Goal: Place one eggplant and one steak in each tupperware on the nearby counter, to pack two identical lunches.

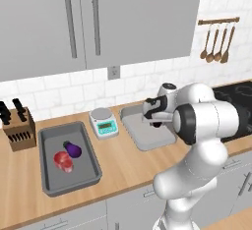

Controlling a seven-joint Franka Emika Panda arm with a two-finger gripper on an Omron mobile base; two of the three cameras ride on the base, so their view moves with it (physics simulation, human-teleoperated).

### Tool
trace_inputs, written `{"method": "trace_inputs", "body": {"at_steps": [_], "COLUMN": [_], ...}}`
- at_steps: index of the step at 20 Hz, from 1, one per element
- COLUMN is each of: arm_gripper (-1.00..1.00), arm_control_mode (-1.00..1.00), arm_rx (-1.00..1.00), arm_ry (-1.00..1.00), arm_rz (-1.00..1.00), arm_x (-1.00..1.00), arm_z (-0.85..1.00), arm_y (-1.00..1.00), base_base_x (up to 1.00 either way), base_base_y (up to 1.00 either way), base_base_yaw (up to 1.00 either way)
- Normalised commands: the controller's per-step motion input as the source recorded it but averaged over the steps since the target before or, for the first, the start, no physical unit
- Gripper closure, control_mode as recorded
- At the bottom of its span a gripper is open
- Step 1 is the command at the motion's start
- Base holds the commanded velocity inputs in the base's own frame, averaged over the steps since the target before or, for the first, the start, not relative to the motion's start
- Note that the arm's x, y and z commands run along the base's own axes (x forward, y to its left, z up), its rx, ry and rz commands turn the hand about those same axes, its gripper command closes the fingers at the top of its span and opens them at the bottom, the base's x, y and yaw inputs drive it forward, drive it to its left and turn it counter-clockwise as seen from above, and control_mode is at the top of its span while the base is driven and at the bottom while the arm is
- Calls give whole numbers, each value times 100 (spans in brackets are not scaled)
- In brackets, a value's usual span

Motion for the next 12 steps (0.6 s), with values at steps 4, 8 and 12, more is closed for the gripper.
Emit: {"method": "trace_inputs", "body": {"at_steps": [4,8,12], "arm_gripper": [-100,-100,-100], "arm_control_mode": [-100,-100,-100], "arm_rx": [-6,-5,-1], "arm_ry": [-10,-23,-40], "arm_rz": [0,0,0], "arm_x": [-12,-67,-100], "arm_z": [47,66,74], "arm_y": [12,3,0], "base_base_x": [0,0,0], "base_base_y": [0,0,0], "base_base_yaw": [0,0,0]}}
